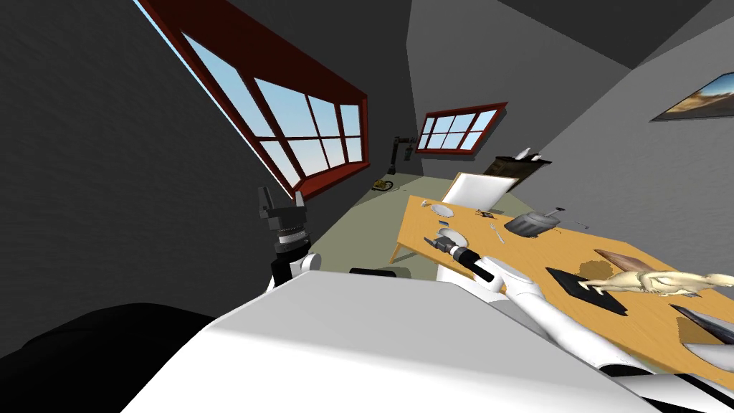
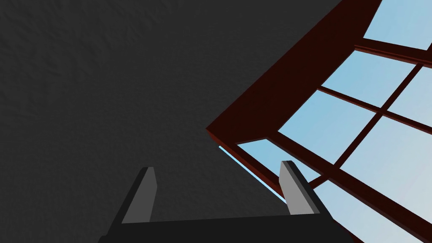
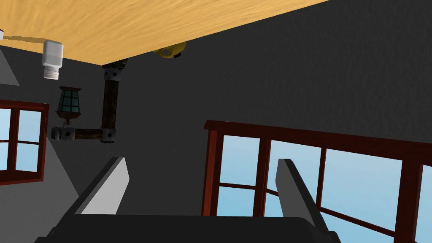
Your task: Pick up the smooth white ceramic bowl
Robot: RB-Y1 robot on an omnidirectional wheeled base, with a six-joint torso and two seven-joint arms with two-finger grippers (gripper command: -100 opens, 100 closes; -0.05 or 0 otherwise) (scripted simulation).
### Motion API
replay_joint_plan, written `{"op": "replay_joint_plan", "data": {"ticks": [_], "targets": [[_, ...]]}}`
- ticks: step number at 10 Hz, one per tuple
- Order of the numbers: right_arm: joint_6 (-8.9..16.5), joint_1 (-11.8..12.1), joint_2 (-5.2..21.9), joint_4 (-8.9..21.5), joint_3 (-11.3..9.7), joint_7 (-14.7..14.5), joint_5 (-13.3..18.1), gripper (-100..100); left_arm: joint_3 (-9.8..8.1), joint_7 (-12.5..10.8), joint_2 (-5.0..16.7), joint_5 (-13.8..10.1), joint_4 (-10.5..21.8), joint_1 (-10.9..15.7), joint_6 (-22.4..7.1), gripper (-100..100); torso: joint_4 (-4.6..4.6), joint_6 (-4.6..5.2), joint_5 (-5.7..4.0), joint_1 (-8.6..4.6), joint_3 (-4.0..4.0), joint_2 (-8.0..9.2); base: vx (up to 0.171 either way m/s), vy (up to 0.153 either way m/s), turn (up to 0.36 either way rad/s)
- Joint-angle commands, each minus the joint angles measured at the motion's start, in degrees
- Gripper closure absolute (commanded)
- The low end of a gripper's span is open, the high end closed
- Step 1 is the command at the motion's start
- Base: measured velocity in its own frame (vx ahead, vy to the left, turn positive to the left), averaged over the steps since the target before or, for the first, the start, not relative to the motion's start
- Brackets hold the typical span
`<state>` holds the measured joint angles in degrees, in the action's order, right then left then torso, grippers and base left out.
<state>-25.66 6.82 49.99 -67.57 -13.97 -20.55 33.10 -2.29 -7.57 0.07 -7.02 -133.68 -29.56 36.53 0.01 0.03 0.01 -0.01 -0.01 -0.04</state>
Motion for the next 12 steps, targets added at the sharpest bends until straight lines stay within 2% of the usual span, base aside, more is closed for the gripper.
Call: {"op": "replay_joint_plan", "data": {"ticks": [1,2,3,5,6,7,8,9,10,11,12], "targets": [[-0.1,-0.2,0.4,2.9,-0.4,-1.0,0.5,-100,0.0,0.0,0.0,0.0,0.0,0.0,0.0,0,0.0,0.0,0.0,0.0,0.0,0.0,0.019,0.011,0.067],[-0.1,-0.2,0.4,3.7,-0.4,-1.0,0.5,-100,0.0,0.0,0.0,0.0,0.0,0.0,0.0,0,0.0,0.05,-0.01,-0.02,0.01,0.03,0.006,0.006,-0.031],[0.1,-1.0,1.8,5.6,-1.7,-2.0,1.4,-100,-0.01,0.0,0.0,0.0,0.0,0.0,0.0,0,0.01,0.05,-0.02,-0.04,0.03,0.07,0.015,0.014,0.132],[0.1,-1.0,1.8,7.4,-1.7,-2.0,1.4,-100,0.0,0.0,0.0,0.0,0.0,0.0,0.0,0,0.0,0.03,-0.01,-0.03,0.01,0.01,0.018,0.005,0.045],[0.3,-1.7,3.0,9.2,-3.1,-2.9,2.2,-100,-0.01,0.0,0.0,0.0,0.0,0.0,0.0,0,0.0,0.05,-0.01,-0.05,0.02,0.04,0.021,0.007,0.149],[0.3,-1.7,3.0,9.5,-3.1,-2.9,2.2,-100,0.0,0.0,0.0,0.0,0.0,0.0,0.0,0,0.01,0.0,-0.01,-0.04,0.01,0.02,0.025,0.004,0.079],[0.3,-1.7,3.0,11.1,-3.1,-2.9,2.2,-100,-0.01,0.0,0.0,0.0,0.0,0.0,0.0,0,0.0,0.03,-0.02,-0.04,0.0,0.0,0.015,0.003,-0.018],[0.5,-2.4,4.1,13.3,-4.4,-3.8,3.0,-100,-0.01,0.0,0.0,0.0,0.0,0.0,0.0,0,0.0,0.05,-0.02,-0.05,0.01,0.03,0.025,0.004,0.117],[0.5,-2.4,4.1,14.3,-4.4,-3.8,3.0,-100,0.0,0.0,0.0,0.0,0.0,0.0,0.0,0,0.0,0.01,-0.01,-0.05,0.01,0.01,0.029,-0.002,0.102],[0.7,-3.1,5.0,16.3,-5.7,-4.6,3.6,-100,-0.01,0.0,0.0,0.0,0.0,0.0,0.0,0,0.0,0.03,-0.02,-0.07,-0.01,-0.01,0.04,-0.005,0.139],[0.7,-3.1,5.0,17.1,-5.7,-4.6,3.6,-100,0.0,0.0,0.0,0.0,0.0,0.0,0.0,0,-0.01,0.01,-0.01,-0.08,-0.03,-0.05,0.032,-0.005,0.054]]}}
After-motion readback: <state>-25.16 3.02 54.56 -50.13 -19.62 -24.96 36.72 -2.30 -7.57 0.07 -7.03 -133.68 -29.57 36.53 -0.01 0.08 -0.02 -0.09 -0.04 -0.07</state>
